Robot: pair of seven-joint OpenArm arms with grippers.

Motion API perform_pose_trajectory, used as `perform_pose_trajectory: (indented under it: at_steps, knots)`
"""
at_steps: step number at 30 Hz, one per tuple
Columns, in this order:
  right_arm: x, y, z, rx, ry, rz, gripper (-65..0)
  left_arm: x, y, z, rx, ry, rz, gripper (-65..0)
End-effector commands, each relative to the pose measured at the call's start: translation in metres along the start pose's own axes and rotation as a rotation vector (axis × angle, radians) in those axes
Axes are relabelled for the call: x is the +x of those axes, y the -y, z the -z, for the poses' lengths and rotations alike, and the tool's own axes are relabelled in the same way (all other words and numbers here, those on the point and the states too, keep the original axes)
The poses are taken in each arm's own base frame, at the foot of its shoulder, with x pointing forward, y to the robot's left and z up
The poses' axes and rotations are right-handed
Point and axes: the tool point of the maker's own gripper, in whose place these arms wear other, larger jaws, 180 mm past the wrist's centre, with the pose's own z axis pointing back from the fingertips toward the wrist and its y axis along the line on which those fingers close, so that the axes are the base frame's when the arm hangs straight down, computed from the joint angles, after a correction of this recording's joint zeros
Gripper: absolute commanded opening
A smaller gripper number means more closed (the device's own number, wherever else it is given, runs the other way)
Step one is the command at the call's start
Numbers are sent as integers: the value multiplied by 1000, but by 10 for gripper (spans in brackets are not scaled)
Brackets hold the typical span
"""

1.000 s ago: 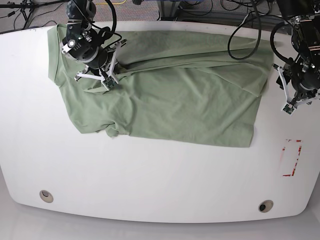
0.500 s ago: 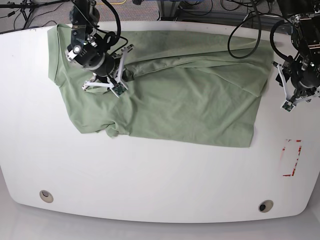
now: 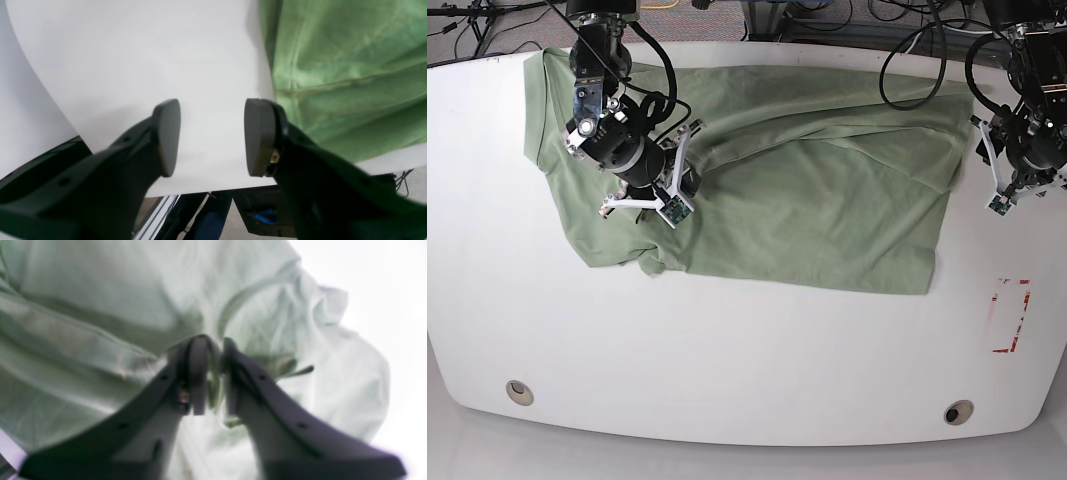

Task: Fold the T-shirt properly
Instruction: 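Move both grippers to the polo's hem-side corners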

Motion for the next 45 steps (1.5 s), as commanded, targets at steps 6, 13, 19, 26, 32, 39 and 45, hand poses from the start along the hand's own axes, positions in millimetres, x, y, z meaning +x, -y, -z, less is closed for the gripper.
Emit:
perform_pose_trajectory:
  at_steps: [6,13,19,26,32,39,45]
  knots:
    - [6,27,-14,-73,33,-13,-146,6,-12,-6,37,16,9,-362]
    - [-14,78,-36,-218,16,90,-84,22,-9,-6,32,67,-15,-362]
    - [-36,147,-60,-391,27,266,-84,41,-11,-9,35,129,-44,-362]
    - [-72,198,-55,-431,-4,440,-84,68,-8,-12,23,205,-86,-362]
    - [-79,220,-35,-391,33,531,-84,82,-11,-16,27,242,-92,-362]
    - [-86,225,-7,-336,86,598,-84,84,-13,-17,32,247,-95,-362]
    - [-90,220,7,-295,81,641,-84,82,-16,-17,38,245,-97,-362]
